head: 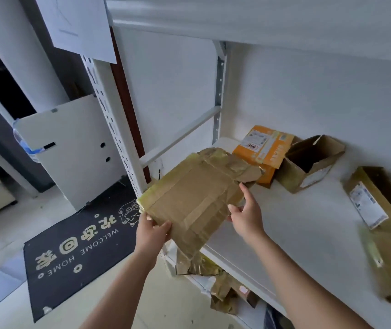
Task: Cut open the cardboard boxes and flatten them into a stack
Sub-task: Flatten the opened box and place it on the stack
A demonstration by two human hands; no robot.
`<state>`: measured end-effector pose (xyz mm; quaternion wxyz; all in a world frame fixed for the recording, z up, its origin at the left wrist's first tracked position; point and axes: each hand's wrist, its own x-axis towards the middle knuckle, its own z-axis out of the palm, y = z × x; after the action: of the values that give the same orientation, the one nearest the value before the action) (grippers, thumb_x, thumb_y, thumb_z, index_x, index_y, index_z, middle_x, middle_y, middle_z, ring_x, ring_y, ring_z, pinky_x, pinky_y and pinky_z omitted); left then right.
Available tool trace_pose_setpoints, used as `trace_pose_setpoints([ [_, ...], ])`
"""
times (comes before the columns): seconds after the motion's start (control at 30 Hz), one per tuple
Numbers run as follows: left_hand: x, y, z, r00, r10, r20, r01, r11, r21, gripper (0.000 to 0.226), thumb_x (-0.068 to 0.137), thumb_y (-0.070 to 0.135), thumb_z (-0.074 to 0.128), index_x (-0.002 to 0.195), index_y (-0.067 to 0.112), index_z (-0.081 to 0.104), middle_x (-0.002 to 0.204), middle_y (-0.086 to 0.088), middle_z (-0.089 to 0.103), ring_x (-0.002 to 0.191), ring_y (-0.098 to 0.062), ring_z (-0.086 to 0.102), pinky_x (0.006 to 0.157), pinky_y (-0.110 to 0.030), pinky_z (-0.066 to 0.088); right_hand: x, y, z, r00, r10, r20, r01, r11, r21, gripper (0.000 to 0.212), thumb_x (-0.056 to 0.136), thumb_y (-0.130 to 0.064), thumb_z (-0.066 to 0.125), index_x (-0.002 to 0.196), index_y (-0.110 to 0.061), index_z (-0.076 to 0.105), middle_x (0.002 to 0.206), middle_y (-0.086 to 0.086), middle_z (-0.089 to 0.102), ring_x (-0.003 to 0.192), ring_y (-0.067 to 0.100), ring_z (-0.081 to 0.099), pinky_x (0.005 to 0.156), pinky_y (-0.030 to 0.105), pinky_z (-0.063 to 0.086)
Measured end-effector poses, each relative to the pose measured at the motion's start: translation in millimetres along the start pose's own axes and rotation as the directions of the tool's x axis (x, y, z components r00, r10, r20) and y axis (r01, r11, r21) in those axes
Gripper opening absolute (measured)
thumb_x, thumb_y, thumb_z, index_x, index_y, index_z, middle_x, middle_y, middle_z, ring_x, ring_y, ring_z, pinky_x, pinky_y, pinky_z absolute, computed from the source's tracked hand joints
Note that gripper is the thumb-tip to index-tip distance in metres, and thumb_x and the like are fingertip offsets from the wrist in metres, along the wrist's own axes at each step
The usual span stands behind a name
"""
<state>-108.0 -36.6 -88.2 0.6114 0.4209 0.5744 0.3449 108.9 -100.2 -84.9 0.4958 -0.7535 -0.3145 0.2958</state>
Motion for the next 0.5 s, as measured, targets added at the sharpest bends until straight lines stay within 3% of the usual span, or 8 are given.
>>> trace_pose_setpoints([
  [0.07, 30, 4, 5, 0.997, 0.072, -0.034, -0.064, 0.976, 0.207, 0.055, 0.086, -0.001, 0.067, 0.130, 0.018, 0.039, 0.119, -0.009, 0.058, 0.107, -0.029, 0.061, 0.090, -0.047, 0.056, 30, -3, 19, 0.998, 0.056, 0.018, -0.055, 0.998, -0.039, 0.068, 0.097, -0.004, 0.055, 0.154, -0.029, 0.027, 0.159, 0.000, 0.029, 0.140, 0.027, 0.040, 0.109, 0.046, 0.043],
  [0.17, 54, 1, 16, 0.983, 0.184, -0.023, -0.147, 0.851, 0.504, 0.079, 0.084, 0.004, 0.070, 0.146, 0.013, 0.020, 0.123, -0.008, 0.037, 0.113, -0.033, 0.050, 0.094, -0.038, 0.046, 55, 4, 34, 0.987, 0.158, 0.026, -0.154, 0.981, -0.115, 0.067, 0.099, -0.004, 0.052, 0.155, -0.028, 0.024, 0.160, 0.002, 0.027, 0.144, 0.026, 0.033, 0.112, 0.043, 0.039],
  [0.23, 59, -1, 19, 0.964, 0.263, -0.029, -0.162, 0.676, 0.719, 0.090, 0.086, 0.020, 0.072, 0.151, 0.014, 0.011, 0.122, -0.011, 0.027, 0.121, -0.036, 0.038, 0.103, -0.040, 0.038, 61, 11, 40, 0.979, 0.202, 0.030, -0.194, 0.967, -0.168, 0.067, 0.099, -0.003, 0.052, 0.155, -0.026, 0.024, 0.160, 0.002, 0.026, 0.146, 0.026, 0.029, 0.112, 0.040, 0.038],
  [0.3, 62, -2, 21, 0.937, 0.347, 0.037, -0.195, 0.431, 0.881, 0.087, 0.087, 0.035, 0.069, 0.151, 0.024, 0.011, 0.135, -0.013, 0.018, 0.130, -0.035, 0.024, 0.111, -0.045, 0.025, 63, 16, 42, 0.974, 0.220, 0.044, -0.205, 0.953, -0.223, 0.067, 0.098, -0.005, 0.054, 0.155, -0.024, 0.025, 0.159, 0.003, 0.027, 0.145, 0.026, 0.031, 0.108, 0.037, 0.040],
  [0.37, 68, -2, 25, 0.900, 0.405, 0.159, -0.288, 0.281, 0.916, 0.081, 0.086, 0.037, 0.064, 0.150, 0.029, 0.015, 0.144, -0.009, 0.008, 0.135, -0.032, 0.013, 0.117, -0.045, 0.014, 67, 17, 44, 0.973, 0.225, 0.060, -0.200, 0.941, -0.274, 0.067, 0.096, -0.006, 0.056, 0.155, -0.023, 0.028, 0.155, 0.006, 0.031, 0.137, 0.027, 0.041, 0.092, 0.029, 0.049],
  [0.43, 79, -1, 31, 0.868, 0.402, 0.293, -0.393, 0.194, 0.899, 0.087, 0.088, 0.031, 0.060, 0.156, 0.028, 0.006, 0.153, -0.008, 0.000, 0.144, -0.033, 0.003, 0.121, -0.043, -0.001, 70, 10, 48, 0.970, 0.243, 0.019, -0.213, 0.883, -0.417, 0.064, 0.092, -0.014, 0.059, 0.149, -0.021, 0.033, 0.148, 0.009, 0.032, 0.127, 0.029, 0.046, 0.076, 0.026, 0.047],
  [0.5, 92, -2, 39, 0.845, 0.340, 0.413, -0.486, 0.168, 0.857, 0.100, 0.085, 0.017, 0.055, 0.156, 0.028, -0.014, 0.161, -0.004, -0.016, 0.149, -0.032, -0.018, 0.118, -0.041, -0.017, 68, 1, 56, 0.988, 0.129, -0.090, -0.152, 0.646, -0.748, 0.060, 0.088, -0.028, 0.063, 0.141, -0.019, 0.035, 0.147, 0.011, 0.026, 0.132, 0.031, 0.032, 0.086, 0.033, 0.044],
])
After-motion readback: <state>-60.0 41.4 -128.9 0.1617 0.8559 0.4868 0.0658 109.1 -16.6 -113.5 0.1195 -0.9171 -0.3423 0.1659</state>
